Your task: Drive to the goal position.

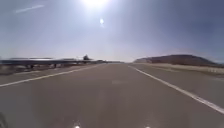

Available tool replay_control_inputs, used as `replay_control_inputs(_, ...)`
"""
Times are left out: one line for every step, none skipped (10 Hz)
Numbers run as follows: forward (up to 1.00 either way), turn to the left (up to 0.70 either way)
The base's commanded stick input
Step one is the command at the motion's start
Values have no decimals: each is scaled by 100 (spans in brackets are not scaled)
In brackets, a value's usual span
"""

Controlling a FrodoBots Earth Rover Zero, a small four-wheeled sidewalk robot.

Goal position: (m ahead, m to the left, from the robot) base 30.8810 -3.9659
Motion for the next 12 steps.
replay_control_inputs(100, 0)
replay_control_inputs(100, 0)
replay_control_inputs(100, 0)
replay_control_inputs(100, 0)
replay_control_inputs(100, 0)
replay_control_inputs(100, 0)
replay_control_inputs(100, 0)
replay_control_inputs(100, 0)
replay_control_inputs(100, 0)
replay_control_inputs(100, 0)
replay_control_inputs(100, 0)
replay_control_inputs(100, 0)
